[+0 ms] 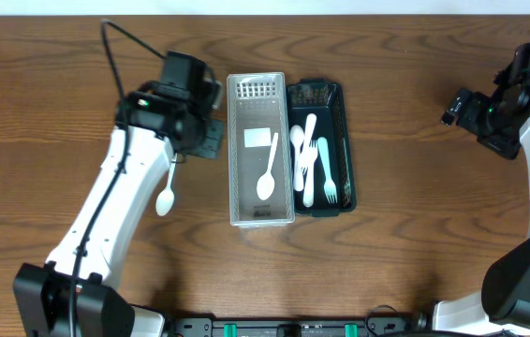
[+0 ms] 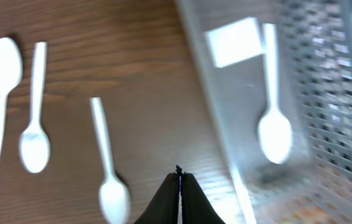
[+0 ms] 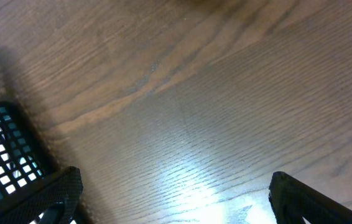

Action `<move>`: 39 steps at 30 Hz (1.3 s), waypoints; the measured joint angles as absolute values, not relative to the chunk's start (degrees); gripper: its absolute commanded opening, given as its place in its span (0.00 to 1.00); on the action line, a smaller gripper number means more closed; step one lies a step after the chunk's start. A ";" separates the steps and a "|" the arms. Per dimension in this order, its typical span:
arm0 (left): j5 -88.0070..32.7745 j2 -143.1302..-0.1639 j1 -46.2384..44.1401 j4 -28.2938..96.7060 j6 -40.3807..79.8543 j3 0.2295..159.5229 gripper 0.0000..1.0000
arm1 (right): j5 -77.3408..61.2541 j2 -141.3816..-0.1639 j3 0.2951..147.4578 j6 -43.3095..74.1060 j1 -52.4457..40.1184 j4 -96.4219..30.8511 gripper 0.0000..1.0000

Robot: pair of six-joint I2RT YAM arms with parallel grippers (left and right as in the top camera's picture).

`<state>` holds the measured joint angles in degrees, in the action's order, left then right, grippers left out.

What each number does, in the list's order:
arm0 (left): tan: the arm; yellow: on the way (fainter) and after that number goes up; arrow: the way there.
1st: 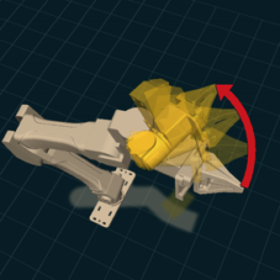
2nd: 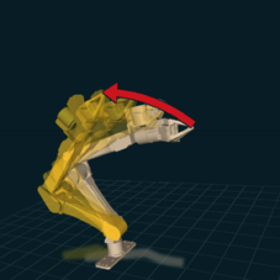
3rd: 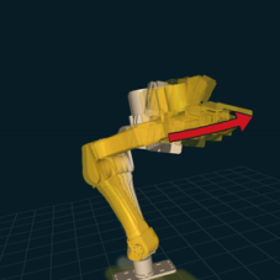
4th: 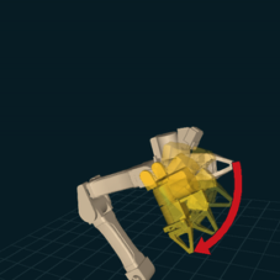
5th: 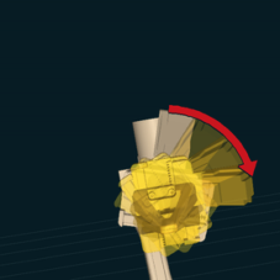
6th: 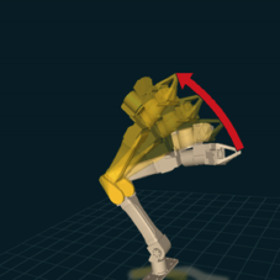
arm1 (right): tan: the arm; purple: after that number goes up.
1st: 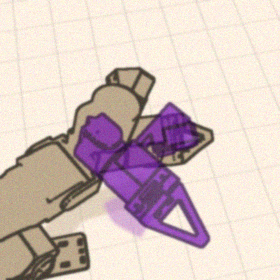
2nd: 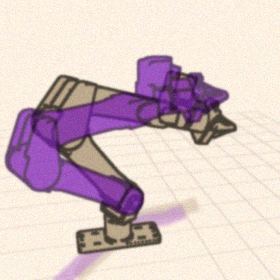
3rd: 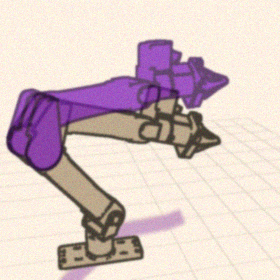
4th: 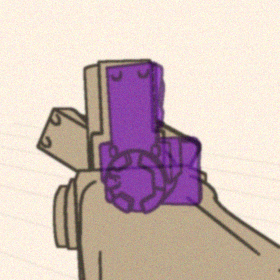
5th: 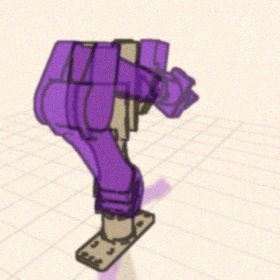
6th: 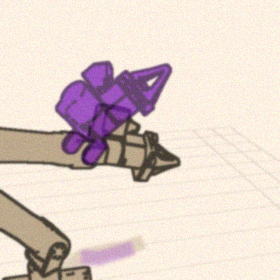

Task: Pack container

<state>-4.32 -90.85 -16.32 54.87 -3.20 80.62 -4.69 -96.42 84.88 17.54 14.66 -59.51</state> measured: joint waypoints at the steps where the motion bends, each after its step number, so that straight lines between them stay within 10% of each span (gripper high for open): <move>1: -4.08 -90.83 -17.12 55.18 -2.76 80.62 0.06 | -4.69 -96.40 84.88 17.58 14.66 -59.51 0.99; 7: 1.30 -91.81 -14.72 54.94 0.51 80.40 0.41 | -4.69 -96.42 84.88 17.58 14.66 -59.55 0.99; 12: 2.96 -95.35 -6.87 51.96 2.39 77.49 0.49 | -4.69 -96.42 84.88 17.61 14.66 -59.55 0.99; 33: 1.50 -114.78 -3.53 49.84 -1.39 74.83 0.49 | -4.69 -96.42 84.88 17.61 14.66 -60.20 0.99; 39: 0.71 -114.76 -3.60 49.74 -1.50 74.43 0.19 | -4.69 -96.42 84.88 17.58 14.66 -60.23 0.99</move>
